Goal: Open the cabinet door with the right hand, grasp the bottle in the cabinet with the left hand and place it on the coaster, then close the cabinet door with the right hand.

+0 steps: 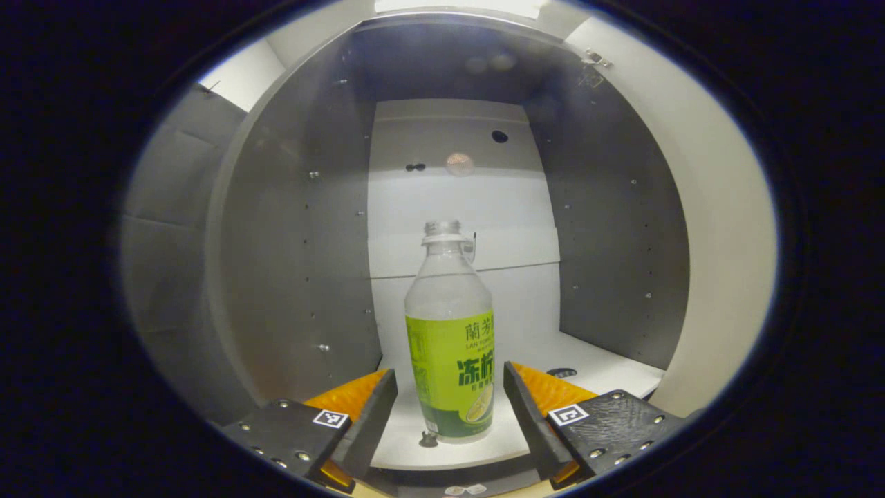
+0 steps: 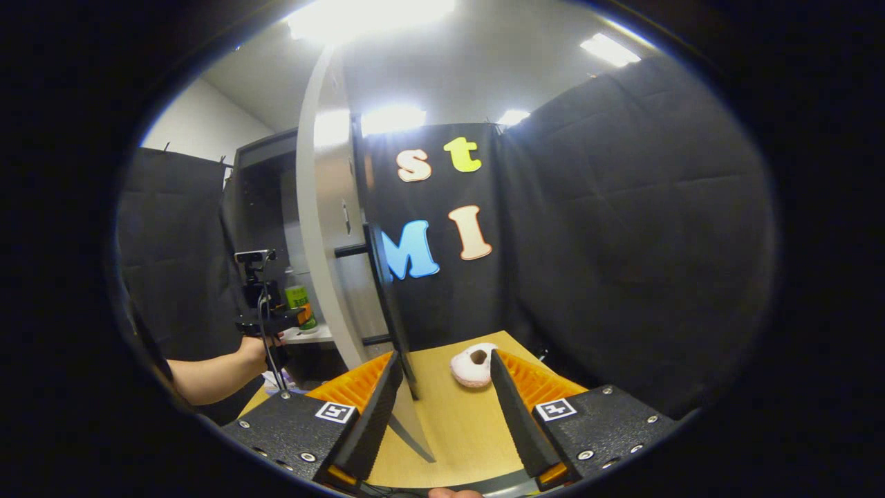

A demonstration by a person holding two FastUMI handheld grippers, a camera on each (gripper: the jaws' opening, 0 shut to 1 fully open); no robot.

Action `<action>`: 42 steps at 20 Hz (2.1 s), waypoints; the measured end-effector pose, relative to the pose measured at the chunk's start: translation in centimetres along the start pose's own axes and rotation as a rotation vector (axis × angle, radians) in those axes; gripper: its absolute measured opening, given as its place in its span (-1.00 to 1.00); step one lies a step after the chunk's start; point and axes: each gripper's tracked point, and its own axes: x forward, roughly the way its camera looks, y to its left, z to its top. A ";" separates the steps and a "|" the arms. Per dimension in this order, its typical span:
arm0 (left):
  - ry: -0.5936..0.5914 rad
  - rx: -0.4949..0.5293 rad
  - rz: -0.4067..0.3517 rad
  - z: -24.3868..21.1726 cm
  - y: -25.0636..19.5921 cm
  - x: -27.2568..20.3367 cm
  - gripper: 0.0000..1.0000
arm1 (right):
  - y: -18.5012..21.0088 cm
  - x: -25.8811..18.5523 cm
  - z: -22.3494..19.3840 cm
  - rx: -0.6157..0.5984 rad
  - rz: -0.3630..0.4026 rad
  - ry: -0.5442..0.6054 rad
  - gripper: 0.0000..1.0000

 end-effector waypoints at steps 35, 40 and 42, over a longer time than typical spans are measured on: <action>-0.139 0.096 0.292 4.1 0.2 -34.8 0.49 | -9.8 9.8 -2.0 -0.061 0.098 -0.029 0.74; -0.138 0.122 0.343 -1.2 -1.5 -40.4 0.36 | -10.2 11.2 -5.5 -0.056 0.058 -0.020 0.76; -0.136 0.150 0.359 -4.4 -2.0 -41.8 0.37 | -10.2 11.7 -8.0 -0.108 0.055 0.012 0.76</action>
